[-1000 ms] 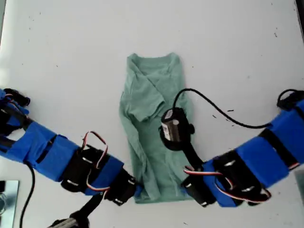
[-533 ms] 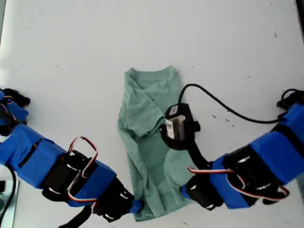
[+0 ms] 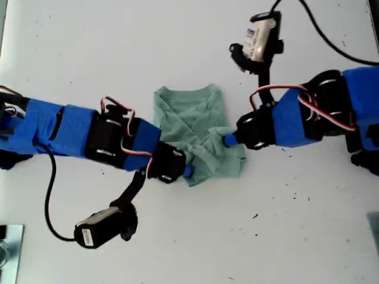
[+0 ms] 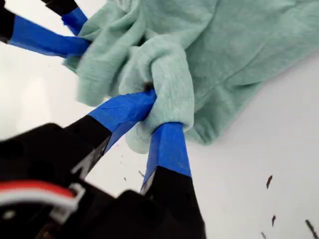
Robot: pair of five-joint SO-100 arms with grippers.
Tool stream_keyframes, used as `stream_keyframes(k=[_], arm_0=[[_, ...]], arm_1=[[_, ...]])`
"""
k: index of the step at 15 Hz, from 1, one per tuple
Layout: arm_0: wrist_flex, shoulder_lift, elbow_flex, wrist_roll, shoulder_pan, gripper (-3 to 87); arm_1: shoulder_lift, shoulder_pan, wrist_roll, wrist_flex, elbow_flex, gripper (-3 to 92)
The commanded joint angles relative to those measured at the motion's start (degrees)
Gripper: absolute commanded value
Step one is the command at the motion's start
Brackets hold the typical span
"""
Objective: Fold t shirt
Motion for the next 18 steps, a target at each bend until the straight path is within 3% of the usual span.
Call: stream_keyframes(k=[1,2,3,4,5,7,9,11,14,18], arm_0=[[0.3,6.9,-0.7,1.2,-3.1,-0.2],[0.6,9.1,0.1,1.2,-3.6,-0.2],[1.1,12.0,1.7,1.1,-4.2,6.5],[3.1,14.3,1.9,0.7,-5.2,21.8],[4.8,17.3,2.7,0.4,-6.9,31.1],[5.5,25.8,9.9,-3.0,-12.7,38.4],[-2.3,38.8,27.6,-5.3,-18.5,37.2],[-4.0,48.1,38.6,-5.2,-22.3,36.5],[-5.7,56.4,48.9,-4.7,-25.3,36.3],[-6.6,69.3,63.5,-5.7,-23.8,33.1]], arm_1=[[10.2,2.3,-1.1,-5.5,6.1,-0.4],[9.7,2.5,-1.6,-3.6,4.9,5.7],[6.9,2.5,-2.2,0.7,0.4,16.0],[3.1,3.1,-4.2,5.4,-6.6,28.2],[-1.1,4.5,-10.0,7.9,-15.0,48.1],[-15.3,10.9,-16.2,21.4,-40.1,44.2],[-20.2,15.6,-18.4,22.6,-46.1,39.1],[-19.8,19.2,-19.4,23.8,-45.8,32.9],[-18.8,21.1,-17.1,28.0,-43.8,30.9],[-2.2,23.8,-17.6,27.2,-24.8,27.8]])
